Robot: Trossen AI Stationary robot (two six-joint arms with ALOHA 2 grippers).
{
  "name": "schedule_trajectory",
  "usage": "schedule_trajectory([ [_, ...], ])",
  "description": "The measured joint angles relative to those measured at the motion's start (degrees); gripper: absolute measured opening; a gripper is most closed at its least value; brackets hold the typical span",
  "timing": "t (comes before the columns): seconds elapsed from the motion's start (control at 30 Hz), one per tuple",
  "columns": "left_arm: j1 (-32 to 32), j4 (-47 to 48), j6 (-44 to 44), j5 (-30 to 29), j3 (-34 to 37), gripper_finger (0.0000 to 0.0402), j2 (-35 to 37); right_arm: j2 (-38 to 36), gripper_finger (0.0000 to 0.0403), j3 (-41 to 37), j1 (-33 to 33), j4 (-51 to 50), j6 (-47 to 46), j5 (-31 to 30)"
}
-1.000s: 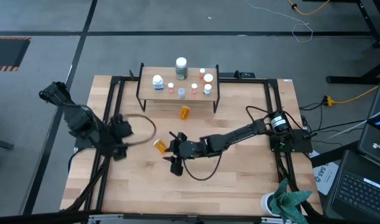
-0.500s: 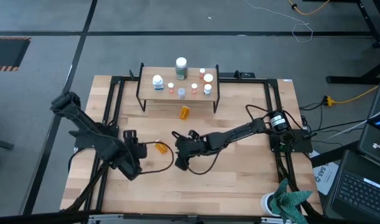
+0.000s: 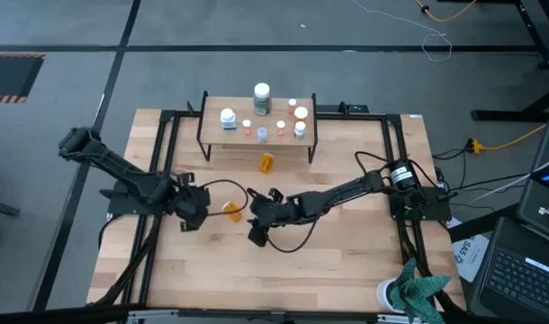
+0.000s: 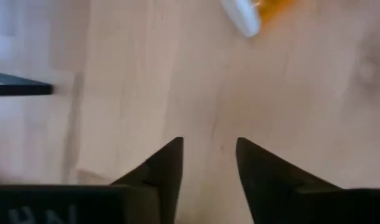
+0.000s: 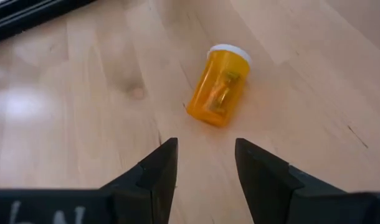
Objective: Pick and place medicine bottles onto shelf by color
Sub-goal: Put the bottom orange pill bottle on the shelf
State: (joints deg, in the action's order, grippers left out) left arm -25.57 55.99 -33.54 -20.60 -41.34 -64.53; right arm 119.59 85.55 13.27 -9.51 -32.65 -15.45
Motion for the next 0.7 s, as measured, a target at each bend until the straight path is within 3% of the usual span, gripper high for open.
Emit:
schedule_trajectory([
  [0.1,2.4,-7.4,0.0,-0.6,6.2,0.0105,2.7,0.0,0.0162,0.0,0.0,0.0,1.1,0.0],
  [0.37,9.0,-22.9,8.5,-1.3,11.1,0.001,2.6,3.7,0.0162,0.0,0.1,6.3,1.4,1.9],
  [0.53,12.8,-24.8,11.3,-0.8,11.2,0.0005,1.6,6.0,0.0162,0.0,1.0,7.1,0.0,-1.5],
  [0.7,16.2,-32.6,14.7,6.1,11.2,0.0002,-1.6,7.5,0.0162,0.0,1.1,9.9,0.1,-1.9],
])
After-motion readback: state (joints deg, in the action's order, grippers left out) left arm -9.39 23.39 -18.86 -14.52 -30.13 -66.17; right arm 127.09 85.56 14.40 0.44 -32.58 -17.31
